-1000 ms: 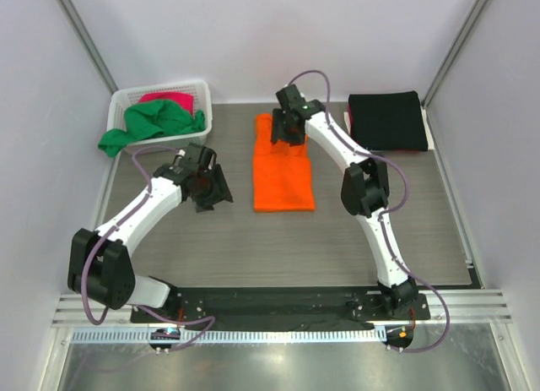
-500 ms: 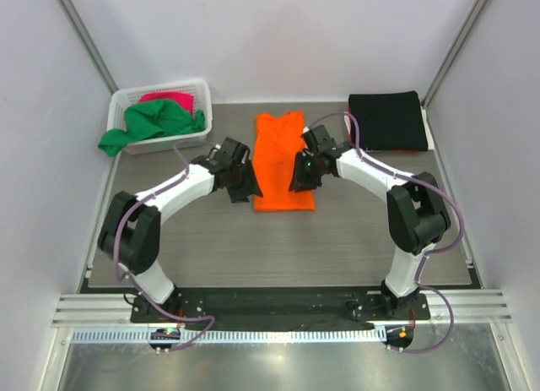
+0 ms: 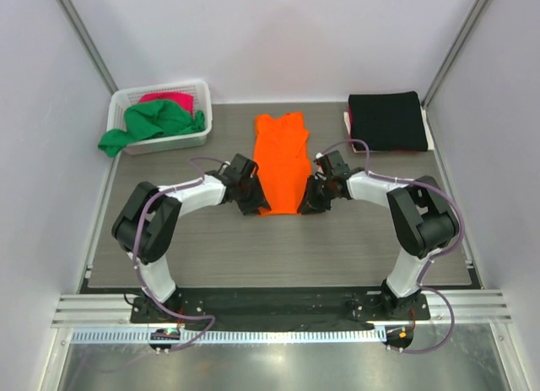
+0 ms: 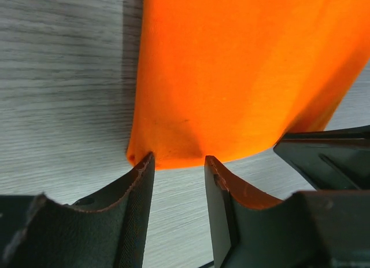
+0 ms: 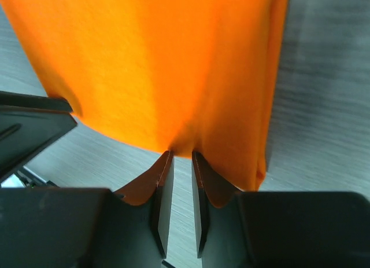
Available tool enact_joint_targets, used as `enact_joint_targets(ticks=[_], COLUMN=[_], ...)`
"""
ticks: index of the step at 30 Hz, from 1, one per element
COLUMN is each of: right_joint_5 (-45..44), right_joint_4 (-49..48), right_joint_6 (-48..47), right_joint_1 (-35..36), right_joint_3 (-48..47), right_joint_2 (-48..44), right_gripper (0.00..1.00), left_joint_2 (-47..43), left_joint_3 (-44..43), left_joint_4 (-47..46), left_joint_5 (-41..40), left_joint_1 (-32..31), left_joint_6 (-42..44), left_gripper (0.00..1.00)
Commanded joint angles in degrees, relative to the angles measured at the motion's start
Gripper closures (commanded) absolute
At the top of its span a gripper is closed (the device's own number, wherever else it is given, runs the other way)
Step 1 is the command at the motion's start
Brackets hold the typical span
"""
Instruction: Fold and stack the t-shirts
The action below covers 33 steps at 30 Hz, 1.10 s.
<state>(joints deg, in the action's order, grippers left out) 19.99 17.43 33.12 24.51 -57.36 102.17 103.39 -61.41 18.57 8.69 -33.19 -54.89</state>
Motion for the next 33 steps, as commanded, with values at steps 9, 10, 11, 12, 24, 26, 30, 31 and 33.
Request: enact_joint_targets(ticks=[9,10,11,12,24,26,30,31,33], right_joint_5=[-1.00,-1.35,-1.88,-2.49,1.18,3.38,4.79,4.97,5.85], right_joint_4=[-0.48,0.49,1.72,4.69,5.96,1.67,-3.26,-3.89,-6.00], right_joint_6=[-1.57,-1.92,-2.62,-3.24,-0.62,0.71,2.38,2.82,3.17], right_joint_1=[-1.92,-2.10,-2.27,-2.19,-2.10,-2.19,-2.10,-2.10,-2.01], right_joint_3=[10.78,10.87,10.78,10.61,12.53,13.50,13.86,13.60,13.24], right_joint_2=[-6.79,-7.68,-8.47,-9.52,-19.91,-18.68,-14.12,-13.23,-11.04], right_gripper=[0.71,0.70,0.68,0.66,0.23,0.24,0.27,0.28,0.31], left_joint_2=[-5.22,-5.57,-6.44,-7.15,-23.58,-23.50,-23.06,-22.80,-22.10], left_joint_3=[9.47,9.03,7.63,6.75,3.74,4.89,8.93,9.72,11.39], left_joint_4=[1.20,2.16,4.18,5.59,13.78,12.47,6.94,5.62,3.06], left_joint_5=[-7.80,-8.33,-8.51,-10.08,-10.61,-10.80,-6.86,-6.23,-5.61], left_joint_1=[0.05,0.05,0.05,0.05,-0.47,-0.12,2.16,2.51,3.04], left_joint_6=[3.47,4.17,5.66,6.28,8.92,9.19,9.19,9.19,9.36], left_gripper=[0.59,0.59,0.59,0.57,0.18,0.19,0.21,0.22,0.23])
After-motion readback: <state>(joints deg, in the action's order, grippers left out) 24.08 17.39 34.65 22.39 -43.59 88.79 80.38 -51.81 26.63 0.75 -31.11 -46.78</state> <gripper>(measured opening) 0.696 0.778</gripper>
